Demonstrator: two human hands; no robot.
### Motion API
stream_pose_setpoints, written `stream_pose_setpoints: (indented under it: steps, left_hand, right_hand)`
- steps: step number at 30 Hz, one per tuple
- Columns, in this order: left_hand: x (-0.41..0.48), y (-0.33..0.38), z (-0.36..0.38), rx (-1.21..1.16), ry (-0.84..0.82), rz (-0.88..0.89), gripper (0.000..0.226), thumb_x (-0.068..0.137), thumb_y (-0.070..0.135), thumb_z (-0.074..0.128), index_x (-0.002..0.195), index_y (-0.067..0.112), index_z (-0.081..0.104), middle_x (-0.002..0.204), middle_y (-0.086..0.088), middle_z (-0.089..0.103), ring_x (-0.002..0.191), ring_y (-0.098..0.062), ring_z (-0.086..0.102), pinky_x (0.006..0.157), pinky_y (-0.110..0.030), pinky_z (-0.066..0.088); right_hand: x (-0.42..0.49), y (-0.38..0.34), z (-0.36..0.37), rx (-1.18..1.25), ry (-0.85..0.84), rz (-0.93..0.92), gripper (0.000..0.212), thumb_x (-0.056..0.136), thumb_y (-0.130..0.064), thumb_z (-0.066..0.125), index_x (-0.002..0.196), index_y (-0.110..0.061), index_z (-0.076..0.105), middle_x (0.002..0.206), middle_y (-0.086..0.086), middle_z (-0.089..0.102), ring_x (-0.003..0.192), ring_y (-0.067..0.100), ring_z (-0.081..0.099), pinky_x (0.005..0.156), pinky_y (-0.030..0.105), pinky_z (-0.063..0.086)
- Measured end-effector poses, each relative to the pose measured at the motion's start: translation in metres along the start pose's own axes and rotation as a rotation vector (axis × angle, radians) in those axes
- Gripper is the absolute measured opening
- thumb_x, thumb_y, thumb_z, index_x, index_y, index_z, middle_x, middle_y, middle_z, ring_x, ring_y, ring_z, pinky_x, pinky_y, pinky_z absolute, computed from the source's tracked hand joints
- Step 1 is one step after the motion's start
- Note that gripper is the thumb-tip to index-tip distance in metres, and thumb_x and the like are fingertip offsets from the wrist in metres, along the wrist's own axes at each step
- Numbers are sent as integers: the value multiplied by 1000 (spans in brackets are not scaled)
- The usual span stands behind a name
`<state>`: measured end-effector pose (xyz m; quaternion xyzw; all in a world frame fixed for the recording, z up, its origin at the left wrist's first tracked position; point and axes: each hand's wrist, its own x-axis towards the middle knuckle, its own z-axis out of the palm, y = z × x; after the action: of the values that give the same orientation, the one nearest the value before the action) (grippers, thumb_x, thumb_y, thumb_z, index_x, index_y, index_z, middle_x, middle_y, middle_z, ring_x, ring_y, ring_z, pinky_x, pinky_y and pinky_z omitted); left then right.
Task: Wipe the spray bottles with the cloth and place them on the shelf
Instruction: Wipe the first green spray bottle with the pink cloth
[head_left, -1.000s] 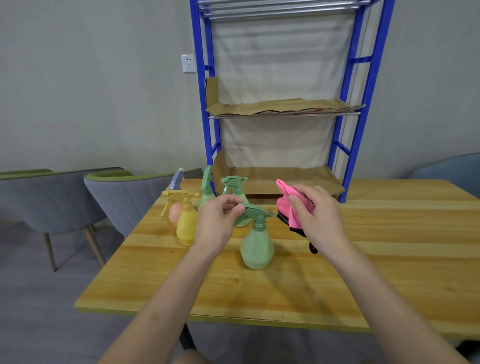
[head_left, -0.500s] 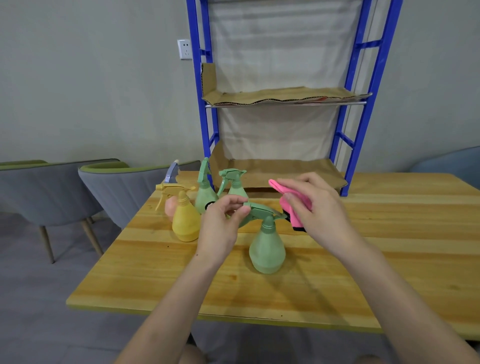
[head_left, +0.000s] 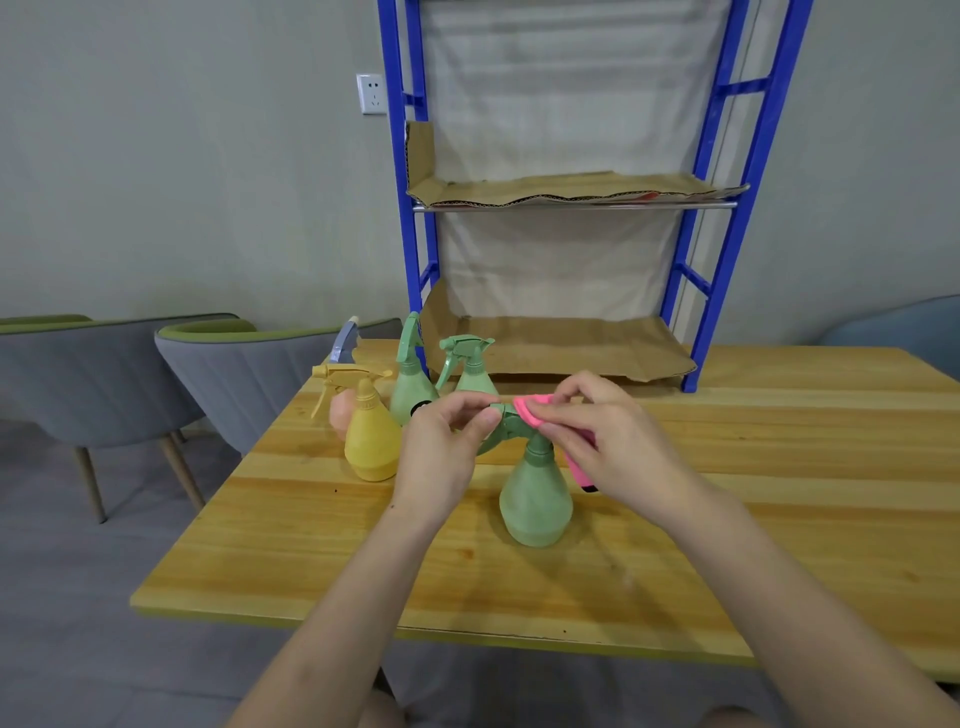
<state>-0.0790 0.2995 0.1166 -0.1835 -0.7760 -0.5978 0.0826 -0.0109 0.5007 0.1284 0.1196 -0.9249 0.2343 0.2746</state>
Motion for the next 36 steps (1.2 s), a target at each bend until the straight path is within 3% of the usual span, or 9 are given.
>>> stream_pose_setpoints:
  steps: [5,11,14,18,25,32,36]
  left_hand:
    - [0,2,-4,7,-24,-27,11,97,19,73,104,28,78,95,14,76,89,9,66,74,-3,48]
    - [-2,5,-6,36,-40,5,13,97,17,74,99,29,76,92,15,76,87,10,67,74,-4,48]
    - [-2,4,-9,48,-55,27,16,97,18,73,97,33,76,93,15,77,89,6,68,76,-6,49]
    - [-2,2,-8,21,-56,16,12,97,17,74,101,28,77,94,12,77,88,5,68,76,-6,50]
    - [-1,1,-4,29,-23,-11,11,97,20,74,103,26,79,95,11,77,89,4,68,75,-5,49]
    - [-3,1,-4,40,-34,23,14,98,20,73,106,25,82,95,14,79,93,-2,72,84,-19,56]
    - [-4,-3,-5,34,4,14,15,98,20,72,110,20,81,98,12,79,94,-2,72,87,-20,56]
  right_hand:
    - [-20,25,-3,-42,17,40,32,100,-44,58,126,-36,75,109,-15,59,83,6,56,63,39,54]
    - [4,-9,-1,-91,-12,-15,44,101,-57,45,122,-37,78,106,-14,59,95,12,55,70,37,54]
    - [15,-21,6,-116,-28,-31,43,99,-55,47,119,-35,79,104,-11,59,95,14,56,69,38,53]
    - [6,-7,4,-5,-4,45,54,97,-65,38,120,-37,78,106,-14,59,98,10,57,71,38,55]
    - [-9,12,-8,-118,-25,97,53,96,-64,39,119,-38,78,108,-18,56,96,8,58,64,41,55]
    - [12,-23,8,-113,3,12,32,102,-53,52,119,-41,77,107,-15,57,97,7,56,65,39,55]
    - [3,-6,2,-92,-7,79,41,100,-56,47,122,-38,77,106,-17,56,96,7,56,66,39,54]
